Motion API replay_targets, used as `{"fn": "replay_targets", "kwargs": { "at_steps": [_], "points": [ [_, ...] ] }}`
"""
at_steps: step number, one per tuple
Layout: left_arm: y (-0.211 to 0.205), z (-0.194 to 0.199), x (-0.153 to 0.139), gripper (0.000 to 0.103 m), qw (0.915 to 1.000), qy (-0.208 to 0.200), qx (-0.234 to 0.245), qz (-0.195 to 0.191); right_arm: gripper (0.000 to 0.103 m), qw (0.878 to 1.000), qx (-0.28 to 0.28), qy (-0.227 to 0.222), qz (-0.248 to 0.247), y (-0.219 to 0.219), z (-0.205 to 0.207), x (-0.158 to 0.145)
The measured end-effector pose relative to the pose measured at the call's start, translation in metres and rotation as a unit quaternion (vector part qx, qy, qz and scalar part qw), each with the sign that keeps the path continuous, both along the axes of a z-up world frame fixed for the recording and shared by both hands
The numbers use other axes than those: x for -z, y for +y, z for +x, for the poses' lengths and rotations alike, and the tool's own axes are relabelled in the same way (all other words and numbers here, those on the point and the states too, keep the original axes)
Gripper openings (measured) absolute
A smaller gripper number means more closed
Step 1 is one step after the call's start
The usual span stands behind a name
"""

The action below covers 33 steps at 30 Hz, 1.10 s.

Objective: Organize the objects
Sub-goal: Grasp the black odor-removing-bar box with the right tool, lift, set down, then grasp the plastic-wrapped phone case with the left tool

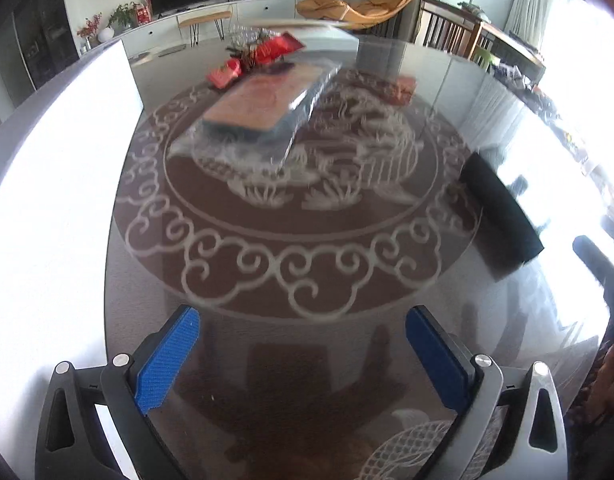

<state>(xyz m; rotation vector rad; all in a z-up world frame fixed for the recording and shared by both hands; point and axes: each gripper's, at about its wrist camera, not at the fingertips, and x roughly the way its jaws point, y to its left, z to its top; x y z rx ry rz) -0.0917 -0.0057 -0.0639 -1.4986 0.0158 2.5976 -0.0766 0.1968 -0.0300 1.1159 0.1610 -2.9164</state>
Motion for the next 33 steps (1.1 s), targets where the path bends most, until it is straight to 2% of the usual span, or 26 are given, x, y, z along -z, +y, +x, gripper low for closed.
{"fn": "replay_targets", "kwargs": {
  "at_steps": [2, 4, 6, 8, 10, 13, 15, 16, 19, 23, 24, 25, 29, 33],
  "points": [
    [-0.001, -0.026, -0.027, 0.103, 0.9997, 0.020, -0.013, 0.003, 0.093, 1.000, 0.001, 0.017, -0.015, 0.005, 0.015, -0.005],
    [-0.001, -0.069, -0.044, 0.103, 0.9997, -0.001, -0.013, 0.021, 0.093, 0.999, -0.009, 0.017, -0.027, 0.003, 0.017, -0.008],
    [0.000, -0.117, -0.046, 0.103, 0.9990, -0.028, -0.004, 0.035, 0.093, 0.999, -0.012, 0.020, -0.028, 0.000, 0.013, -0.010],
    [0.004, -0.154, -0.038, 0.103, 0.9989, -0.036, 0.024, 0.017, 0.093, 0.999, -0.016, 0.018, -0.037, 0.001, 0.010, -0.011],
    [0.010, -0.183, -0.022, 0.103, 0.9965, -0.053, 0.061, -0.020, 0.093, 0.998, -0.023, 0.020, -0.050, 0.001, 0.011, -0.012],
    [0.015, -0.202, -0.002, 0.103, 0.9908, -0.061, 0.105, -0.060, 0.093, 0.998, -0.028, 0.030, -0.049, -0.002, 0.020, -0.014],
    [0.017, -0.212, 0.009, 0.103, 0.9877, -0.062, 0.117, -0.082, 0.093, 0.998, -0.028, 0.033, -0.050, -0.003, 0.020, -0.015],
    [0.016, -0.218, 0.014, 0.103, 0.9876, -0.062, 0.117, -0.085, 0.093, 0.998, -0.027, 0.034, -0.053, -0.002, 0.019, -0.015],
    [0.010, -0.233, 0.024, 0.103, 0.9918, -0.068, 0.099, -0.044, 0.093, 0.997, -0.024, 0.028, -0.071, 0.000, 0.014, -0.013],
    [0.023, -0.228, 0.024, 0.103, 0.9935, -0.040, 0.099, -0.040, 0.093, 0.996, -0.015, 0.009, -0.084, 0.005, 0.009, -0.007],
    [0.026, -0.222, 0.022, 0.093, 0.9939, -0.027, 0.100, -0.039, 0.093, 0.996, -0.013, 0.007, -0.084, 0.005, 0.008, -0.006],
    [0.028, -0.215, 0.018, 0.073, 0.9947, -0.013, 0.096, -0.034, 0.093, 0.996, -0.010, 0.007, -0.083, 0.006, 0.007, -0.006],
    [0.041, -0.182, 0.015, 0.074, 0.9964, -0.003, 0.076, -0.036, 0.093, 0.997, 0.002, 0.005, -0.079, 0.010, 0.004, -0.004],
    [0.047, -0.113, 0.016, 0.075, 0.9992, -0.009, 0.023, -0.032, 0.093, 0.997, 0.011, -0.001, -0.081, 0.016, 0.001, -0.002]
  ]
}}
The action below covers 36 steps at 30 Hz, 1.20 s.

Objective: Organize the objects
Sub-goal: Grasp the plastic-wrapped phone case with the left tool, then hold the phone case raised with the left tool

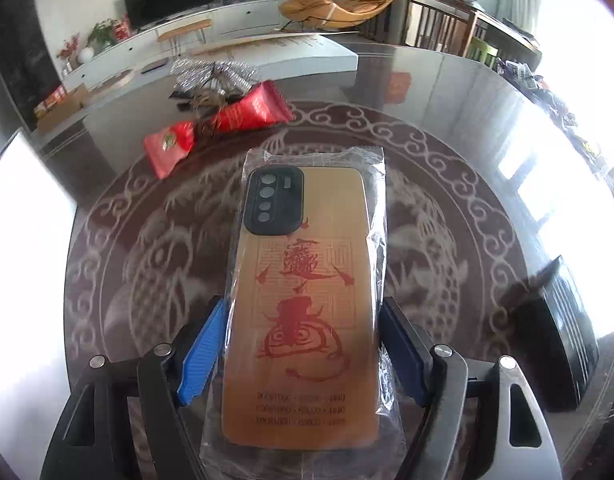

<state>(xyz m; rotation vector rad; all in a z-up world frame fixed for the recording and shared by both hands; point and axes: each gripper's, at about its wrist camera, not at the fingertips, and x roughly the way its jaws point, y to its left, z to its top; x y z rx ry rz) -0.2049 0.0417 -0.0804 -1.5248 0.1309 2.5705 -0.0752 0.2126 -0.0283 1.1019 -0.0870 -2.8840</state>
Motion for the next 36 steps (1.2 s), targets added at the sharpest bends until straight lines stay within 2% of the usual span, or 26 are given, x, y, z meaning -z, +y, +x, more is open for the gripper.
{"fn": "replay_targets", "kwargs": {
  "at_steps": [2, 4, 8, 16, 18, 22, 36],
  "points": [
    [0.002, 0.042, 0.003, 0.084, 0.9999, 0.001, -0.013, -0.003, 0.093, 1.000, -0.005, -0.014, -0.007, 0.001, -0.002, 0.005],
    [0.003, 0.079, 0.007, 0.103, 0.9999, 0.000, -0.016, -0.002, 0.093, 0.999, -0.011, -0.034, -0.010, 0.001, -0.005, 0.011],
    [0.001, 0.122, 0.008, 0.103, 0.9998, 0.015, -0.009, 0.002, 0.093, 0.998, -0.015, -0.067, -0.010, -0.001, -0.008, 0.023],
    [-0.009, 0.132, 0.012, 0.103, 0.9991, 0.042, 0.001, 0.008, 0.093, 0.992, 0.006, -0.128, 0.011, -0.001, -0.018, 0.049],
    [-0.010, 0.134, 0.013, 0.103, 0.9986, 0.052, 0.000, 0.011, 0.094, 0.992, 0.008, -0.127, 0.026, -0.004, -0.017, 0.050],
    [-0.011, 0.134, 0.014, 0.103, 0.9985, 0.053, 0.000, 0.011, 0.103, 0.991, 0.001, -0.127, 0.047, -0.011, -0.017, 0.057],
    [-0.012, 0.134, 0.014, 0.103, 0.9984, 0.056, -0.001, 0.010, 0.103, 0.993, 0.009, -0.106, 0.047, -0.013, -0.015, 0.058]
  ]
}}
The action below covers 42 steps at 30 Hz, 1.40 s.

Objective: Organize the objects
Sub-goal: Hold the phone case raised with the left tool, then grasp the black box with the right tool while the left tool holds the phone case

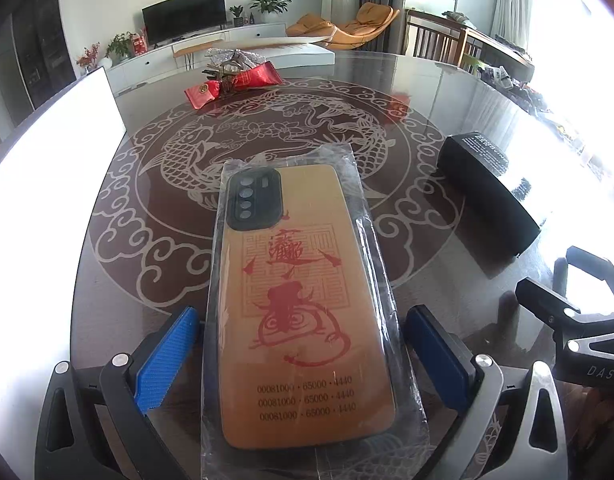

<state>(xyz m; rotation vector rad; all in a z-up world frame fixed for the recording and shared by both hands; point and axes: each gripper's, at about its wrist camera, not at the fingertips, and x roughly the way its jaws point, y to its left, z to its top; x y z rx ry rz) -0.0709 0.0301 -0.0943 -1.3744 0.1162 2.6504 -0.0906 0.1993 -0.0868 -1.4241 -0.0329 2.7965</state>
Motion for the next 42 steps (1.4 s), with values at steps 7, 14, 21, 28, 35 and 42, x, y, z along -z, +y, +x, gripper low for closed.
{"fn": "replay_targets", "kwargs": {
  "at_steps": [7, 14, 21, 28, 35, 42],
  "points": [
    [0.000, 0.000, 0.000, 0.103, 1.0000, 0.000, 0.000, 0.000, 0.103, 1.000, 0.001, 0.001, 0.000, 0.000, 0.000, 0.000],
    [-0.001, 0.000, 0.000, 0.103, 1.0000, 0.000, 0.001, 0.000, 0.103, 1.000, 0.001, 0.001, 0.000, 0.001, 0.000, 0.000],
    [-0.001, -0.001, -0.001, 0.103, 1.0000, -0.004, 0.002, 0.000, 0.103, 1.000, 0.000, 0.001, 0.000, 0.001, 0.000, 0.000],
    [-0.002, -0.006, -0.004, 0.103, 0.9958, -0.081, 0.040, -0.014, 0.103, 1.000, -0.002, 0.001, -0.001, 0.002, 0.002, -0.001],
    [-0.013, -0.010, -0.009, 0.075, 0.9977, -0.054, 0.041, 0.001, 0.103, 0.997, -0.032, -0.053, -0.038, 0.008, -0.013, -0.017],
    [-0.012, 0.001, -0.008, 0.075, 0.9983, -0.044, 0.037, 0.012, 0.103, 0.986, -0.074, -0.150, -0.026, -0.008, -0.091, -0.033]
  ]
}}
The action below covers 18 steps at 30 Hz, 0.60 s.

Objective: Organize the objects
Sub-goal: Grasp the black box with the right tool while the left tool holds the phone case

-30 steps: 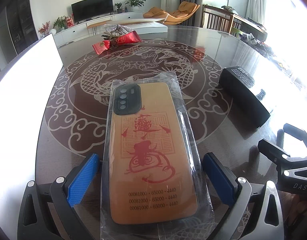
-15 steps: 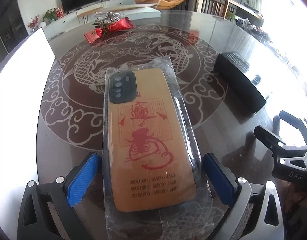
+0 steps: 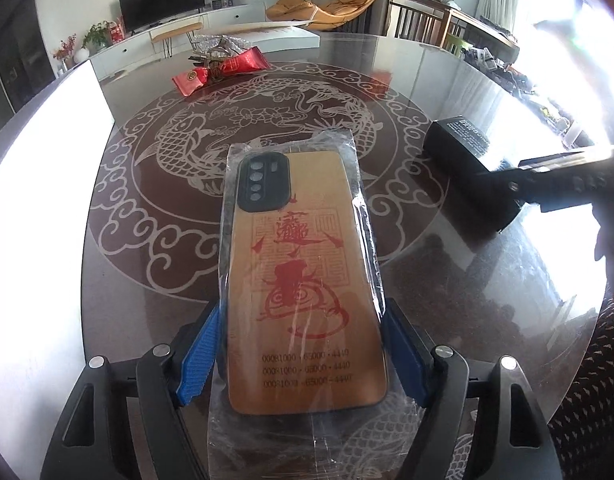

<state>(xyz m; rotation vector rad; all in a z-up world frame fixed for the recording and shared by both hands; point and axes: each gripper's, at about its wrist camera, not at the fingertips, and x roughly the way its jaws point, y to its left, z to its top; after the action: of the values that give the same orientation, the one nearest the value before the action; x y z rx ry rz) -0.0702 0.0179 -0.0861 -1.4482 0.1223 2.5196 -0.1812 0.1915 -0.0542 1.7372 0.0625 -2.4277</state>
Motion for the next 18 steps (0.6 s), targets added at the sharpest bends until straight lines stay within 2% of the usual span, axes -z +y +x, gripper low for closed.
{"fn": "replay_targets", "kwargs": {
  "at_steps": [1, 2, 3, 4, 9, 14, 18],
  "points": [
    [0.000, 0.003, 0.000, 0.075, 1.0000, 0.002, -0.001, 0.002, 0.103, 1.000, -0.001, -0.003, 0.011, -0.004, -0.009, 0.003],
    [0.000, 0.006, -0.001, 0.075, 1.0000, 0.004, -0.002, 0.004, 0.095, 1.000, -0.003, 0.001, 0.017, -0.007, -0.013, 0.004],
    [-0.001, 0.009, -0.001, 0.075, 1.0000, 0.007, -0.002, 0.006, 0.082, 1.000, -0.006, 0.002, 0.020, -0.009, -0.017, 0.006],
    [-0.002, 0.012, -0.003, 0.075, 0.9999, 0.013, -0.004, 0.008, 0.059, 1.000, 0.000, -0.004, 0.025, -0.009, -0.020, 0.008],
    [-0.016, 0.028, -0.021, 0.075, 0.9984, 0.046, -0.016, 0.029, 0.058, 0.999, 0.026, 0.017, -0.013, 0.005, 0.006, -0.011],
    [-0.029, 0.041, -0.044, 0.075, 0.9956, 0.069, -0.031, 0.055, 0.058, 0.998, 0.025, 0.046, -0.042, 0.010, 0.034, -0.041],
    [-0.052, 0.059, -0.087, 0.075, 0.9891, 0.098, -0.045, 0.100, 0.058, 0.994, 0.007, 0.070, -0.080, -0.013, 0.041, -0.073]
  ]
}}
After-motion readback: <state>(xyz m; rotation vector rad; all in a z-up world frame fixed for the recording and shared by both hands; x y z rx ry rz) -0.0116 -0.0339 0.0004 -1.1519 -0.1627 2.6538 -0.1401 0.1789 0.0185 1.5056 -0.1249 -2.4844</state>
